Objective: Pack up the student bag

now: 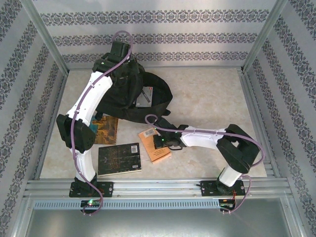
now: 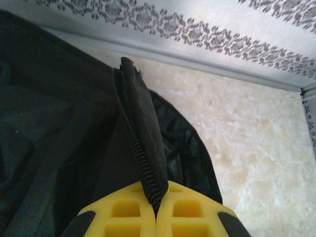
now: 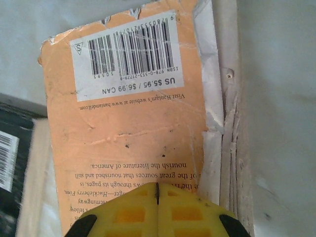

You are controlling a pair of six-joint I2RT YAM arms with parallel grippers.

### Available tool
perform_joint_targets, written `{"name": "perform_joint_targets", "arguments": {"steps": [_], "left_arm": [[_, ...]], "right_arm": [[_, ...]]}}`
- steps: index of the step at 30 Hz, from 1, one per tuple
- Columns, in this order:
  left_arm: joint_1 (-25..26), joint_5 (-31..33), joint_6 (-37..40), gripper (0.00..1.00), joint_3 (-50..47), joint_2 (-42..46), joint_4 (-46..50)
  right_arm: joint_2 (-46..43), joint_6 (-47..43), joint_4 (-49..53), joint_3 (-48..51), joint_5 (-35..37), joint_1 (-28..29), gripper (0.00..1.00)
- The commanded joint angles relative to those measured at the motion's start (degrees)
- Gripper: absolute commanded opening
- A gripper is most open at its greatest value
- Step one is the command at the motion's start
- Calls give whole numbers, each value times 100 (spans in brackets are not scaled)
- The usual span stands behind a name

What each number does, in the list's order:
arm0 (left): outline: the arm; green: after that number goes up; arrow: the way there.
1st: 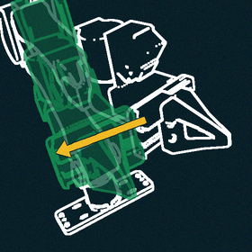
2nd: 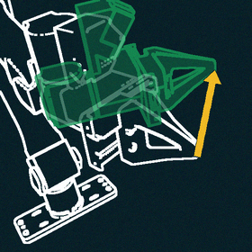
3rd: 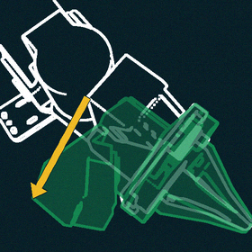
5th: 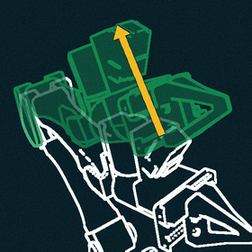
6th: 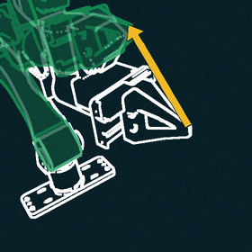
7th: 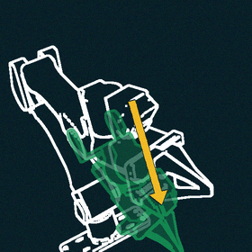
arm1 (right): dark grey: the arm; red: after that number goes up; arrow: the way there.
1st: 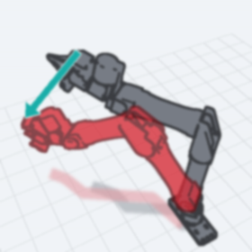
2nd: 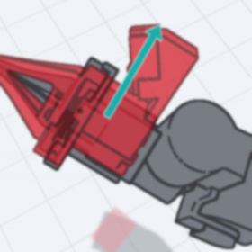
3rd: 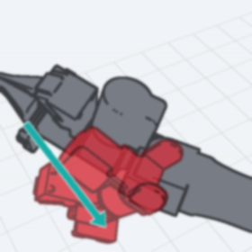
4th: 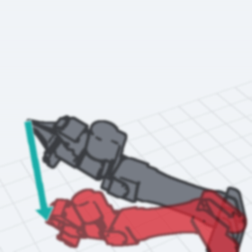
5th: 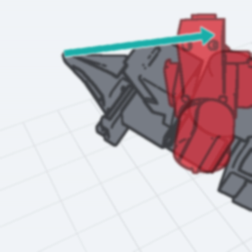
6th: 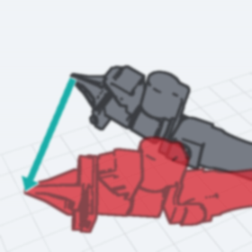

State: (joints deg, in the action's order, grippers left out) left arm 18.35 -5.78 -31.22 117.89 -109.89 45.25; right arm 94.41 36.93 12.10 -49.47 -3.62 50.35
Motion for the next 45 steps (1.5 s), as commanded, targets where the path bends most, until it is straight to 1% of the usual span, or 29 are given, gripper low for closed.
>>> {"name": "perform_joint_targets", "arguments": {"steps": [1,4,6,10,13,15,17,20,24,26,27,29,32,35,38,45], "left_arm": [[-66,-173,-293,4,-321,196,-148],[2,-406,-363,12,-476,214,-123],[105,-418,-299,20,-513,290,-22],[245,-497,-298,35,-937,725,-69],[363,-509,-288,45,-1508,1238,-26],[455,-578,-301,51,-2218,1753,-80],[533,-728,-380,55,-3023,2280,-248],[657,-988,-452,56,-4015,2931,-371],[854,-1229,-431,59,-5026,3377,-451],[1097,-1275,-394,58,-5331,3400,-500],[1293,-1309,-398,56,-5467,3355,-590],[1630,-1481,-472,48,-5745,3183,-897],[2025,-1591,-687,32,-6111,2774,-1386],[2235,-1663,-818,22,-6392,2390,-1810],[2330,-1818,-853,20,-6516,2121,-2062],[2340,-2067,-1155,17,-6832,1718,-2656]], "right_arm": [[-76,117,1121,688,91,-86,10],[-317,2,834,753,-533,-128,16],[-497,-64,794,637,-811,-242,19],[-1004,-89,849,420,-1169,-713,25],[-1293,-165,964,354,-1466,-1214,30],[-1304,-287,1136,286,-1576,-1453,33],[-1247,-402,1225,269,-1699,-1630,35],[-1060,-523,1295,216,-1895,-1807,40],[-774,-541,1311,85,-2014,-1871,44],[-627,-535,1305,22,-2076,-1871,45],[-535,-530,1295,-13,-2095,-1864,45],[-372,-543,1321,-64,-2099,-1864,46],[-153,-532,1335,-150,-2173,-1862,47],[6,-523,1354,-225,-2307,-1845,49],[150,-528,1341,-257,-2455,-1812,50],[302,-487,1278,-211,-2582,-1729,48]]}}
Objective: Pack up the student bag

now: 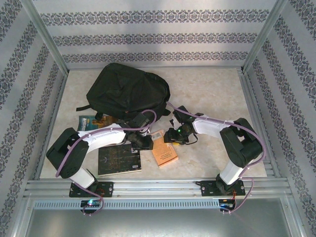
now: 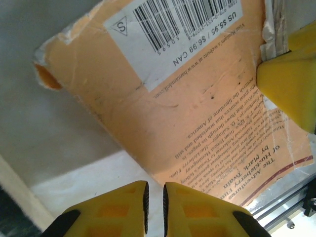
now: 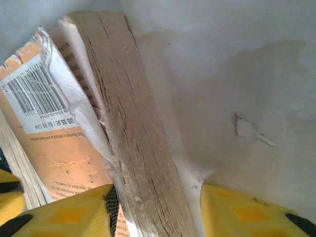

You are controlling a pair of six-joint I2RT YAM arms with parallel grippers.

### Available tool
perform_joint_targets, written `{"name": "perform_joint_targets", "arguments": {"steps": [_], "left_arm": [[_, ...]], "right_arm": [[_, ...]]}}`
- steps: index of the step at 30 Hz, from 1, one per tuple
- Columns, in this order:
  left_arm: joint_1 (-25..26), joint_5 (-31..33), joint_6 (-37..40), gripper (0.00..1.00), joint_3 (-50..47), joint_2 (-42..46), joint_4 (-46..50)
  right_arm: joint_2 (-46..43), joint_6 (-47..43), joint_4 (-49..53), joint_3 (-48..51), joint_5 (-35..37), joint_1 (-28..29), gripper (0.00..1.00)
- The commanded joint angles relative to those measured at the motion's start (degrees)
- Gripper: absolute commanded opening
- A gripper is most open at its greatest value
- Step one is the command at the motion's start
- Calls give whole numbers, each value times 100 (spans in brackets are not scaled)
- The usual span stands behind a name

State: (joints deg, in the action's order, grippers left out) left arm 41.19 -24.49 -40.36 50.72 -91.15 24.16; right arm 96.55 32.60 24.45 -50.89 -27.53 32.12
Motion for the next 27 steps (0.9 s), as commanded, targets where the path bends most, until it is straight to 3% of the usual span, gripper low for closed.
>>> {"name": "perform_joint_targets", "arguments": {"steps": [1,16,24,25,27], "left_arm": [[65,-212,-276,17,-140,-215,-605],[73,-282,-181,16,57,-698,-639],[73,-310,-227,16,-14,-662,-667],[73,-304,-226,15,-14,-658,-667],[73,-308,-230,15,-22,-633,-657]], "right_arm": [[79,-52,43,-65,-213,109,48],[-696,-108,553,-93,-648,171,37],[-368,42,233,-39,-1446,267,32],[-269,37,243,-76,-1475,290,29],[-220,-102,460,-189,-1139,351,12]]}}
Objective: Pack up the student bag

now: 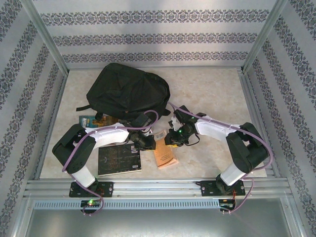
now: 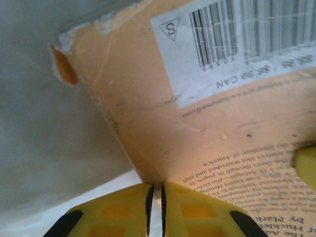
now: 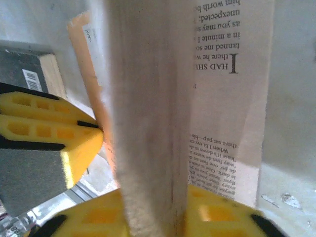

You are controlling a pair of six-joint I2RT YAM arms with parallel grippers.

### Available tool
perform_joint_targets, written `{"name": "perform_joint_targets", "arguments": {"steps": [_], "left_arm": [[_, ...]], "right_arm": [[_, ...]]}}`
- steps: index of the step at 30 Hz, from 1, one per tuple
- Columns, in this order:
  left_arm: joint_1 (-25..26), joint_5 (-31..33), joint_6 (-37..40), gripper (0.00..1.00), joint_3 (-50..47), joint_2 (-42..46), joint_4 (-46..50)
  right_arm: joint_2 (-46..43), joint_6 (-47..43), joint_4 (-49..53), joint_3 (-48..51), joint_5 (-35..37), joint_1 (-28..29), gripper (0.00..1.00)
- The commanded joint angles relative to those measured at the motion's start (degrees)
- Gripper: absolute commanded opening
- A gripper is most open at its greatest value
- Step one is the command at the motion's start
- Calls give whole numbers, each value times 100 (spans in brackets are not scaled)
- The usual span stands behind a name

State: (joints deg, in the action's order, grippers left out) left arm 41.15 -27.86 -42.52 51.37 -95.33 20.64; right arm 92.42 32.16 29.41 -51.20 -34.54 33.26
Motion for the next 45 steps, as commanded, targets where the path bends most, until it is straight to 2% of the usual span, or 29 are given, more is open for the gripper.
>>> {"name": "perform_joint_targets", "arguments": {"steps": [1,3,6,9,13,23,29,35,40,45], "left_arm": [[78,54,-6,15,-75,-186,-262],[62,206,70,15,-18,-62,-53],[-36,475,199,19,56,277,361],[-298,510,221,31,72,670,658],[-603,348,52,54,74,1170,705],[-1044,-58,32,88,632,1594,800],[-1252,-733,-155,85,623,2000,339],[-1247,-1557,-1078,71,189,2361,-1176],[-1257,-1628,-1094,52,159,2710,-1274],[-1267,-1887,-1364,46,23,2845,-1742]], "right_arm": [[136,-105,58,-180,-196,241,6],[-39,-123,160,-176,55,137,1],[-396,-96,214,-95,167,-146,0],[-659,-22,209,-102,-130,-381,2],[-888,133,170,-261,-424,-460,3],[-1430,849,-382,-566,-1310,-657,4],[-1630,1343,-1025,-676,-1791,-781,4],[-1602,1544,-1265,-913,-2101,-771,5],[-1632,1697,-1412,-1007,-2080,-784,5],[-1631,1923,-1680,-1040,-2144,-768,6]]}}
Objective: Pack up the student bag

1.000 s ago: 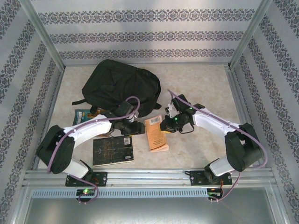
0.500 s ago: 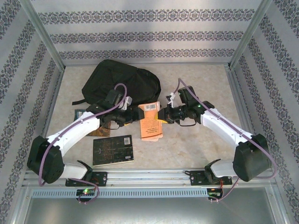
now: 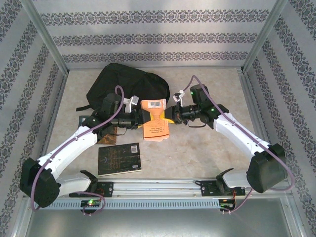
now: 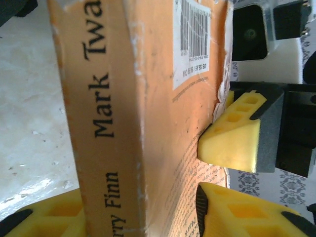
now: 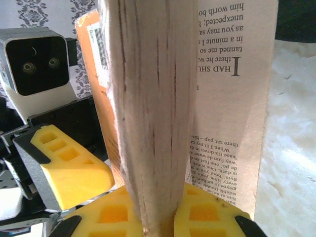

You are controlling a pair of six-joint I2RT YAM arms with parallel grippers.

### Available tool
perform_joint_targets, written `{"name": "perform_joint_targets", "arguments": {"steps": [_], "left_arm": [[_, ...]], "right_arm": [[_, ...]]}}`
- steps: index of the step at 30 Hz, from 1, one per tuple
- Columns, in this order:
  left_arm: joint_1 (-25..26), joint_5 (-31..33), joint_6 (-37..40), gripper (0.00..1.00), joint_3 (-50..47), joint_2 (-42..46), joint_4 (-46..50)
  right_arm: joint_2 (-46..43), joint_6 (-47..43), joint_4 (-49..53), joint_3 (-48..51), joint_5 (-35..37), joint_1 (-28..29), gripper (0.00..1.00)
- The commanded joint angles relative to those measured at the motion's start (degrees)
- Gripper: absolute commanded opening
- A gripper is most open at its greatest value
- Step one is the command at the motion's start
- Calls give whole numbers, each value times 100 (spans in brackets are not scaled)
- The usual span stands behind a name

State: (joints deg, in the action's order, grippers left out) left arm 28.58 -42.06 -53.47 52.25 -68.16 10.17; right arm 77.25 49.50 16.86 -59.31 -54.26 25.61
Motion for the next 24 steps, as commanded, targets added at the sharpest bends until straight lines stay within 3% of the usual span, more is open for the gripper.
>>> {"name": "perform_joint_targets", "arguments": {"steps": [1,3,5,7,9,13,20,24], "left_arm": [[-6,-507,-329,45,-90,152,-801],[-9,-525,-396,34,-92,162,-887],[-10,-528,-432,20,-62,170,-976],[-18,-403,-406,11,56,166,-907],[-35,-197,-451,9,176,188,-930],[-62,665,-680,0,382,331,-1206],[-58,2245,-1358,0,334,514,-2421],[-55,2796,-1546,0,488,474,-2778]], "right_arm": [[-118,199,-425,-254,-181,6,6],[-138,210,-416,-282,-169,8,7],[-186,186,-341,-297,-56,-2,14],[-259,114,-144,-311,232,-33,32],[-422,85,117,-299,792,-88,49],[-931,840,-564,16,1836,-62,74],[-1008,2459,-2235,280,2641,253,87],[-1153,2809,-2688,384,3570,567,91]]}}
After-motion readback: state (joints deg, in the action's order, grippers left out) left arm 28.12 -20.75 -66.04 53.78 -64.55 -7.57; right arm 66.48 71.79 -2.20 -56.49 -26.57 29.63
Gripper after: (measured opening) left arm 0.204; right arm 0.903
